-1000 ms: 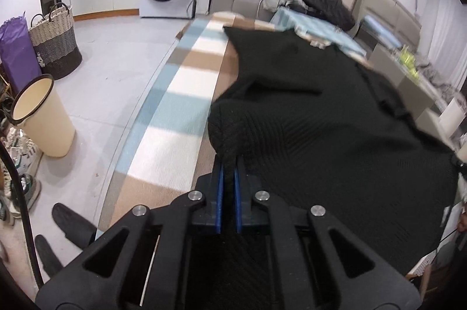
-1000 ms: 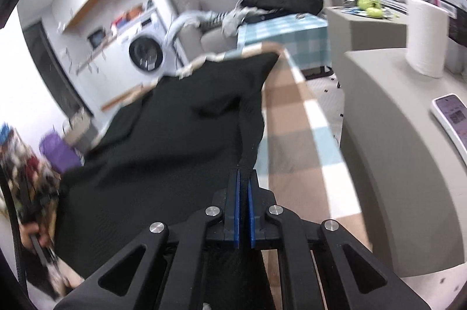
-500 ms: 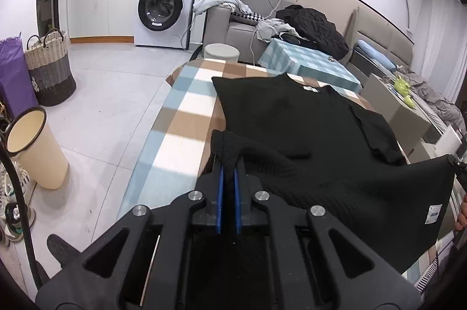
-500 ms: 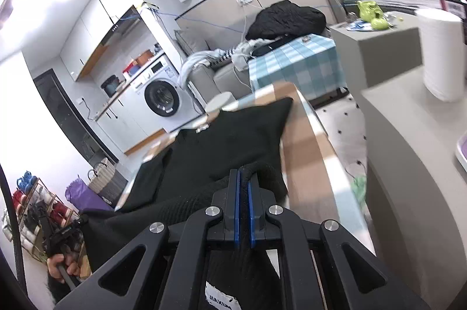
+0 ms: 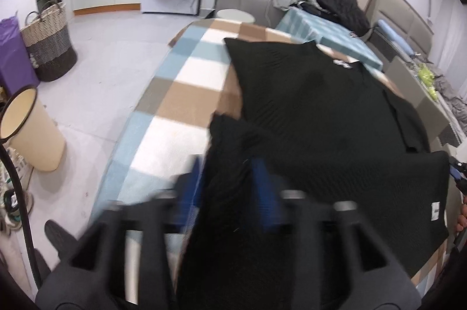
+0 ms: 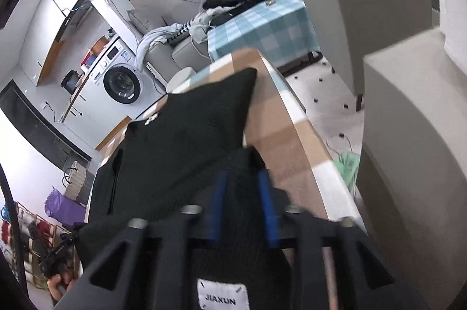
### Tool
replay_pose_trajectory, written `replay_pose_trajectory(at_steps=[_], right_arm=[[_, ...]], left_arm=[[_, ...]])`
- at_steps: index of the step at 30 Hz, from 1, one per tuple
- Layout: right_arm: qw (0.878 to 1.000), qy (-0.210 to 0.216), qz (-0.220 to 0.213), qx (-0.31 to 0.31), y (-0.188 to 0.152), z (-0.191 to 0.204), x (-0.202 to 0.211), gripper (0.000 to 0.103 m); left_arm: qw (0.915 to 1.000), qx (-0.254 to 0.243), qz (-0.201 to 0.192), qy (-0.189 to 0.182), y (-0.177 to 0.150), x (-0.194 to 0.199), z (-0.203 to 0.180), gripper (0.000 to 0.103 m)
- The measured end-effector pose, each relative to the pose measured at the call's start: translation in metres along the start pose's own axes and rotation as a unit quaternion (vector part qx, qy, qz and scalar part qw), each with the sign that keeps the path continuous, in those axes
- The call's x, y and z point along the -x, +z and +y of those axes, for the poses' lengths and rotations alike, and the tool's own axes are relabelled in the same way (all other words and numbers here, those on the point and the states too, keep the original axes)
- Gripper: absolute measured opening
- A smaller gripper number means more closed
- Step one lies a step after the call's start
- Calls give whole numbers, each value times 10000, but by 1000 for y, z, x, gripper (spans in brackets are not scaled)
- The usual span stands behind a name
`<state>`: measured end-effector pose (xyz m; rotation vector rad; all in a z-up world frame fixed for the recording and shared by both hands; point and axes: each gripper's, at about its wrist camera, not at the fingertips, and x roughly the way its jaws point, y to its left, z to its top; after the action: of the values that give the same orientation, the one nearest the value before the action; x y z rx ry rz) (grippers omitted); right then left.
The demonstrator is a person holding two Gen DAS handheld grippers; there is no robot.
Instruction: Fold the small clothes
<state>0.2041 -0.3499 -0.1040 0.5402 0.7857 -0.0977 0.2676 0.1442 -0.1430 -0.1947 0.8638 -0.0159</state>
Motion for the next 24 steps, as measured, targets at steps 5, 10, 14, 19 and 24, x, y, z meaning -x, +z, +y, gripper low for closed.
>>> replay_pose_trajectory(at_steps=[5,10,14,19,24], right_arm=[[9992,36,266,288,-16,-4,-8,56],[9974,134,565,416,-22,4,-32,56],[9961,-32,618,632,-22,16,-46,55],[9939,-91,639,898,-24,23,-53,28],[9918,-48,714,1054,-30,29,-48,19]], left_arm=[[10000,0,54,-67,-7,-14,7,74],[9989,179,326,-279,-1,-38,6,71],[9981,197,406,-419,4,-51,0,57],[9965,47,382,-742,6,-55,-10,16],[9977,-281,280,-543,-1,-42,-19,12]])
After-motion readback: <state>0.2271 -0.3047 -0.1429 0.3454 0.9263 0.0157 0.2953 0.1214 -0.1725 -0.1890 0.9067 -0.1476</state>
